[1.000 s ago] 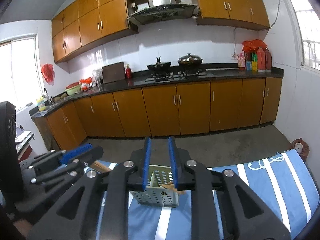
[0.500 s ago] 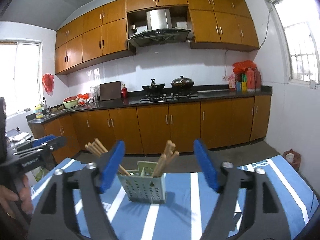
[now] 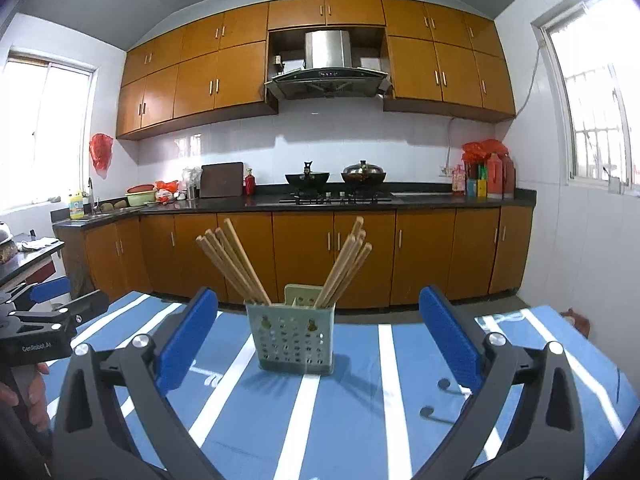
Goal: Organize utensils
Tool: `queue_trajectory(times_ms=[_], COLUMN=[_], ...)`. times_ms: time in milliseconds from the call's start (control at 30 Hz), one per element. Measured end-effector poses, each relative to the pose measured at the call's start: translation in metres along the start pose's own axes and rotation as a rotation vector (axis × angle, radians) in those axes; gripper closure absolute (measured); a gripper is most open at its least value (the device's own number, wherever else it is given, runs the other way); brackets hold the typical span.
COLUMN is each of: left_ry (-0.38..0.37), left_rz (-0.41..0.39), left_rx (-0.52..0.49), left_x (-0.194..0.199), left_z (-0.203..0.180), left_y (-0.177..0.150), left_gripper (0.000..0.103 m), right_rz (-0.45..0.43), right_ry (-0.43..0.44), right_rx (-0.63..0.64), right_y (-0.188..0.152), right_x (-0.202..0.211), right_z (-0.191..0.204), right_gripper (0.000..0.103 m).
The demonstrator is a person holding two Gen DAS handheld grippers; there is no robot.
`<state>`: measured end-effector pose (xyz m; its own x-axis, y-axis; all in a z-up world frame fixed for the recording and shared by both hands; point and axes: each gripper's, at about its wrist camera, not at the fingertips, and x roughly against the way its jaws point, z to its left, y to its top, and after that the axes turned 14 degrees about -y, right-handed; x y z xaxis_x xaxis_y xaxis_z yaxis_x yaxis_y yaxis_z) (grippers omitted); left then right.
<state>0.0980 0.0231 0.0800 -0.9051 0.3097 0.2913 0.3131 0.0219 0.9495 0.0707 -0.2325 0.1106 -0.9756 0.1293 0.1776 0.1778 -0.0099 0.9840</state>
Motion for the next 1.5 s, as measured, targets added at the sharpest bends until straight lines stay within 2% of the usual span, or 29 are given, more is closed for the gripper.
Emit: queue_trajectory(times_ms=[300, 467, 1033, 1500], left_ry=[0.011, 0.009, 0.021, 0.017], left_rz=[-0.005, 0.005, 0.036, 0.09], left_rx=[-0.018, -0.02, -0.032, -0.027], left_x=[0.013, 0.017, 0.019, 0.013], left_z=[-0.005, -0.011, -0.019, -0.023], left_y=[-0.027, -0.041, -0.078, -0.103], left_gripper=[0.002, 0.002, 0.002, 0.002], right_rz=[0.004, 0.039, 0.114, 0.163], right_ry=[-0.044, -0.037, -0.088, -0.096], right_rx=[0.042, 0.025, 0.052, 0.041], right_y=[-0.03, -0.043, -0.094, -0.112], right_x=[0.018, 0.022, 0.024, 0.017], right_z=[0.007, 0.006, 0.005, 0.004], right_gripper=[0.004, 0.004, 0.004, 0.004])
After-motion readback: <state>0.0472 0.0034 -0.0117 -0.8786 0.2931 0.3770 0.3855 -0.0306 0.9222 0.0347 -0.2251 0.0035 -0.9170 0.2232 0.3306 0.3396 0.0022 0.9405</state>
